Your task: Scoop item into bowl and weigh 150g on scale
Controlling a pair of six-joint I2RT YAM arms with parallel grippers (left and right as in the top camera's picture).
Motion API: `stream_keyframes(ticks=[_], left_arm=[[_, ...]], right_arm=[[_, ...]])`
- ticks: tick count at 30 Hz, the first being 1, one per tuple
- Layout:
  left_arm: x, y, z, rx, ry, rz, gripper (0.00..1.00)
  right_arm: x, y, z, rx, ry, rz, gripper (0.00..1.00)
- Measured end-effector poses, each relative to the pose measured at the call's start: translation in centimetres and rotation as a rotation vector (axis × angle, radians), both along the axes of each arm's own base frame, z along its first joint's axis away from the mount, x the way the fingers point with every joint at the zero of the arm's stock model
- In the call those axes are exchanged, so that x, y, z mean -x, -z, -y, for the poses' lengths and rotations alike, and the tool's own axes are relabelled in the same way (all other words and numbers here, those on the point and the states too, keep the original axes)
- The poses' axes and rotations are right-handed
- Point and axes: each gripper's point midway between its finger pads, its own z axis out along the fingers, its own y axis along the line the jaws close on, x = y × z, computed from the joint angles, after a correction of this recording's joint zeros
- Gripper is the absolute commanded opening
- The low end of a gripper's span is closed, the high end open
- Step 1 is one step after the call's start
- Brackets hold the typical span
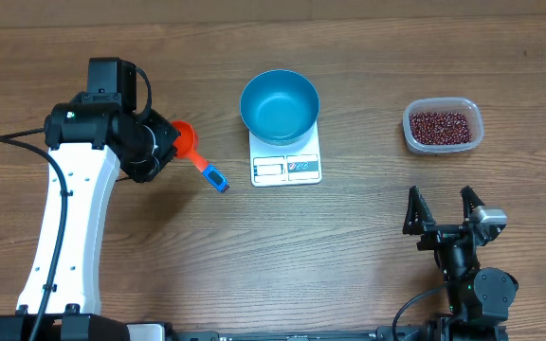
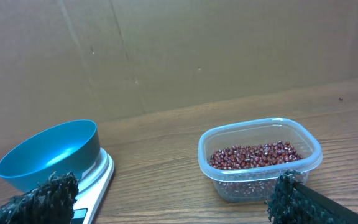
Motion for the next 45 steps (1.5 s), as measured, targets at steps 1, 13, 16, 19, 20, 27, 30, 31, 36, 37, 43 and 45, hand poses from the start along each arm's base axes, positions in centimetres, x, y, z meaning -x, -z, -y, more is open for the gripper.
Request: stream_keyframes(ticks=[1,13,16,19,20,27,30,31,36,37,43,45], left_arm=[[0.1,0.0,0.0,0.0,0.0,-0.003,0.04],[2.8,0.7,0.2,0.008,0.002,-0.121,0.04],[3.2,0.7,1.2,0.032,0.025,-0.132,0.04],[3.2,0.6,2.5,0.049,0.064,-0.127,0.04],[3.3,0.5,2.9,0.051,0.076,-0.126,0.04],[3.6,0.5,4.6,0.059,0.129,-0.126,0.04],[3.6,0.5,4.7,0.063,0.125,-0.128,0.04],[3.6,0.5,4.7,0.065,0.12,-0.129,0.04],[3.7,0.5,4.7,0.074,0.079,-0.14,0.04],[3.7,0.5,4.7,0.076,0.073,-0.143,0.04],[3.7,0.5,4.7,0.085,0.036,-0.153,0.04],[3.7,0.5,4.7,0.087,0.025,-0.156,0.04]], right_arm=[[0.0,0.0,0.0,0.0,0.0,0.0,1.0],[0.0,0.0,0.0,0.0,0.0,0.0,1.0],[0.0,0.0,0.3,0.0,0.018,0.0,1.0],[0.0,0.0,0.5,0.0,0.031,0.0,1.0],[0.0,0.0,0.6,-0.001,0.034,0.0,1.0],[0.0,-0.1,0.7,-0.062,0.042,0.0,1.0],[0.2,-1.5,0.7,-0.095,0.041,0.025,1.0],[0.3,-2.3,0.7,-0.1,0.04,0.04,1.0],[1.6,-5.9,0.5,-0.126,0.039,0.048,1.0],[1.8,-6.1,0.5,-0.131,0.04,0.036,1.0],[3.8,-6.5,-0.4,-0.197,0.012,-0.101,1.0],[4.5,-6.1,-1.1,-0.215,-0.013,-0.167,1.0]])
